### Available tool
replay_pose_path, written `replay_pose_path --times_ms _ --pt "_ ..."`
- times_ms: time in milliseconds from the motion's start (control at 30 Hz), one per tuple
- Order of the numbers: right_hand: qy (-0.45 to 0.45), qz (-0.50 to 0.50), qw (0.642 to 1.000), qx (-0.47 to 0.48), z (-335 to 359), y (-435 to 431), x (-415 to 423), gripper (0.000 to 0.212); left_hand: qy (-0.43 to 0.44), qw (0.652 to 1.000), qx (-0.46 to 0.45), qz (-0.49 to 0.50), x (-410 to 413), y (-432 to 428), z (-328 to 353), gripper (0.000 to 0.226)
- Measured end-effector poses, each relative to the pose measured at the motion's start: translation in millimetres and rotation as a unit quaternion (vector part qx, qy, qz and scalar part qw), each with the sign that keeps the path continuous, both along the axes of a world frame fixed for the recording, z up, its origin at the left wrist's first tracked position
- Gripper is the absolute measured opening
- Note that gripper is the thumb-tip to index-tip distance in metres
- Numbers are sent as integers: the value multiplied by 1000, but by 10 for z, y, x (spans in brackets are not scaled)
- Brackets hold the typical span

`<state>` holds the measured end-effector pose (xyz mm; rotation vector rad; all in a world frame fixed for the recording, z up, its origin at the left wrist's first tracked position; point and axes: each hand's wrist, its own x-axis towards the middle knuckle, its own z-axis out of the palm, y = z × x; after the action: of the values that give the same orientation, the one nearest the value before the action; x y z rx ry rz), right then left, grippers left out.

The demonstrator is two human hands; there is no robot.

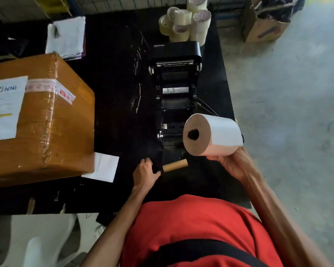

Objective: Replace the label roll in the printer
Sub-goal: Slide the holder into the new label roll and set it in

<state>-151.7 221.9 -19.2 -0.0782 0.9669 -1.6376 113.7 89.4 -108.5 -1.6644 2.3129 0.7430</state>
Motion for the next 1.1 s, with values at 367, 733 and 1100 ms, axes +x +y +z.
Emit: replay_pose_path --times_ms 367,733,1100 --pt "-5 21 1000 16 -52 62 -30 48 109 970 132 171 115 -235 241 31" --pt "3 6 1000 30 92 -144 -13 57 345 931 -96 -73 -766 -92 1749 43" --pt "92 -28 995 34 317 -241 -93 34 468 880 -65 -50 -944 -109 1667 23"
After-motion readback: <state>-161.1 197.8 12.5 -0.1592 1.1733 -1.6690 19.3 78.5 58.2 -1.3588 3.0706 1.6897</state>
